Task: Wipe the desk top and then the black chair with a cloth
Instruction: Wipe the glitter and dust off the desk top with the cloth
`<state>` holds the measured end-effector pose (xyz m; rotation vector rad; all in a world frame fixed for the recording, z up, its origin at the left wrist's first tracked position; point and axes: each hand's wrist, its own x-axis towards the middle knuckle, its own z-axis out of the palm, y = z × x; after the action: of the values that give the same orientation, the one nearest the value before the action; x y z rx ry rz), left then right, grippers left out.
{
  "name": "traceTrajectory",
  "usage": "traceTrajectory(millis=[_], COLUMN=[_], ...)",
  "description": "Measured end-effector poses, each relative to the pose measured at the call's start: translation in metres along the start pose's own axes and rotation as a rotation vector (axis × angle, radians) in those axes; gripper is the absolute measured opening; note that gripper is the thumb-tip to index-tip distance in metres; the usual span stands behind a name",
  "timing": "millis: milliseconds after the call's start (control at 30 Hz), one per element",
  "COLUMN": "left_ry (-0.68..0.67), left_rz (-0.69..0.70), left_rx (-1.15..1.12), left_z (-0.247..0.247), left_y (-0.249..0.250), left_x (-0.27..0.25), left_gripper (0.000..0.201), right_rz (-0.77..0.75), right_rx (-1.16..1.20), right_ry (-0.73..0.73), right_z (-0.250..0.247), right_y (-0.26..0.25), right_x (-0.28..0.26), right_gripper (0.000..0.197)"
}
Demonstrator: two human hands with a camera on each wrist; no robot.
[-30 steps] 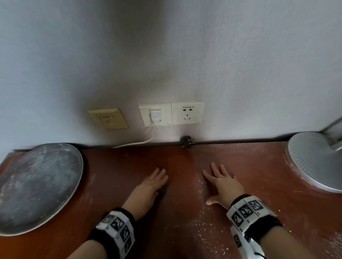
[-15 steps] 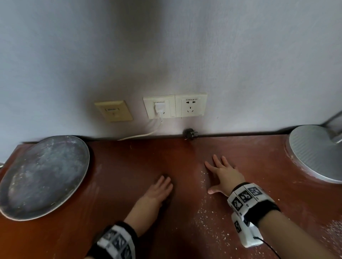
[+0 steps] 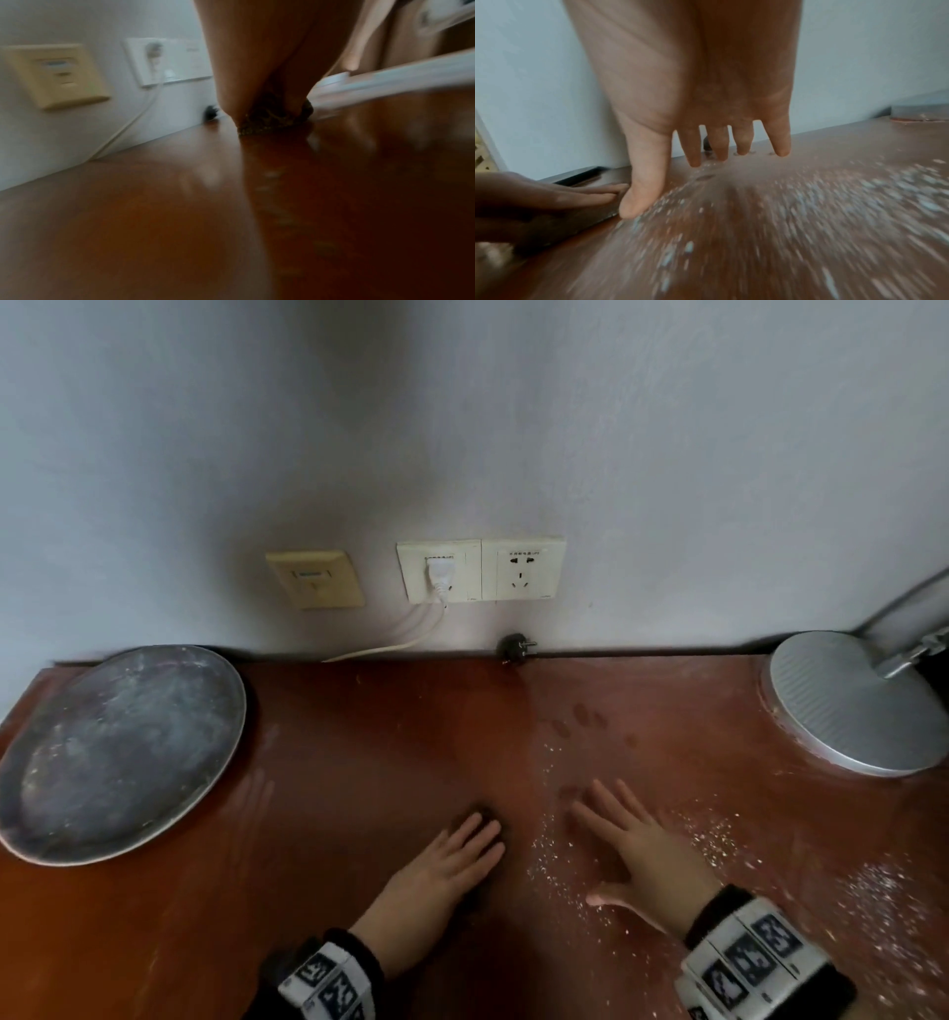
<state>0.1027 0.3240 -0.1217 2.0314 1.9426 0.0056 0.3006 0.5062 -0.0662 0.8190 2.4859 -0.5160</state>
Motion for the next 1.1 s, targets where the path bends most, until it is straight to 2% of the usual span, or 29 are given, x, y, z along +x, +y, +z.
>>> traceTrajectory(millis=[67, 100, 167, 200, 267, 333, 367, 433, 500, 567, 633, 667, 733, 833, 900, 967, 1000, 1033, 1100], left_ry=[-0.082, -0.106, -0.046, 0.009, 0.149, 0.166, 0.179, 0.232, 0.211, 0.172, 0.057, 0.021, -0.002, 0.11, 0.139, 0.149, 0.146, 0.146, 0.107], left_rz=[0.218, 0.278, 0.259, 0.204, -0.023, -0.25, -0.33, -0.393, -0.351, -0.134, 0.117, 0.167, 0.15, -0.067, -0.24, -0.286, -0.266, -0.183, 0.049], left_rx=[0.04, 0.045, 0.03, -0.03, -0.218, -0.326, -0.355, -0.361, -0.37, -0.277, -0.187, -0.13, -0.115, -0.296, -0.3, -0.305, -0.323, -0.299, -0.264], left_z=[0.016, 0.019, 0.018, 0.014, 0.0, -0.012, -0.015, -0.013, -0.003, 0.009, 0.022, 0.026, 0.027, 0.015, 0.002, 0.003, 0.005, 0.011, 0.028], left_y=[0.031, 0.041, 0.037, 0.03, 0.008, -0.015, -0.02, -0.017, 0.003, 0.032, 0.061, 0.071, 0.077, 0.052, 0.038, 0.041, 0.051, 0.062, 0.092], left_x=[-0.009, -0.011, -0.013, -0.012, -0.012, -0.016, -0.019, -0.022, -0.024, -0.03, -0.038, -0.042, -0.043, -0.037, -0.037, -0.037, -0.039, -0.041, -0.048], left_gripper=[0.061, 0.056, 0.05, 0.051, 0.06, 0.065, 0.066, 0.065, 0.066, 0.066, 0.062, 0.061, 0.061, 0.062, 0.063, 0.063, 0.063, 0.062, 0.055], right_rz=[0.009, 0.013, 0.02, 0.024, 0.034, 0.042, 0.044, 0.047, 0.051, 0.056, 0.059, 0.059, 0.063, 0.081, 0.08, 0.058, 0.05, 0.049, 0.048], right_rx=[-0.022, -0.025, -0.021, -0.021, -0.02, -0.02, -0.024, -0.036, -0.042, -0.043, -0.039, -0.035, -0.031, -0.053, -0.065, -0.089, -0.089, -0.072, -0.034], right_ry=[-0.037, -0.043, -0.032, -0.027, -0.033, -0.036, -0.038, -0.042, -0.047, -0.048, -0.047, -0.046, -0.045, -0.044, -0.042, -0.051, -0.06, -0.068, -0.069], right_z=[0.017, 0.024, 0.031, 0.032, 0.032, 0.031, 0.031, 0.03, 0.029, 0.028, 0.028, 0.028, 0.028, 0.03, 0.04, 0.054, 0.061, 0.065, 0.069], right_y=[0.002, 0.003, 0.004, 0.004, 0.003, 0.002, 0.002, 0.002, 0.001, 0.0, -0.001, -0.001, -0.001, -0.005, -0.013, -0.019, -0.021, -0.021, -0.019], right_x=[-0.016, -0.02, -0.021, -0.02, -0.018, -0.017, -0.016, -0.016, -0.017, -0.017, -0.017, -0.017, -0.017, -0.025, -0.037, -0.051, -0.057, -0.061, -0.064], right_gripper=[0.099, 0.1, 0.101, 0.102, 0.102, 0.102, 0.102, 0.102, 0.102, 0.103, 0.103, 0.103, 0.102, 0.1, 0.101, 0.102, 0.103, 0.103, 0.104])
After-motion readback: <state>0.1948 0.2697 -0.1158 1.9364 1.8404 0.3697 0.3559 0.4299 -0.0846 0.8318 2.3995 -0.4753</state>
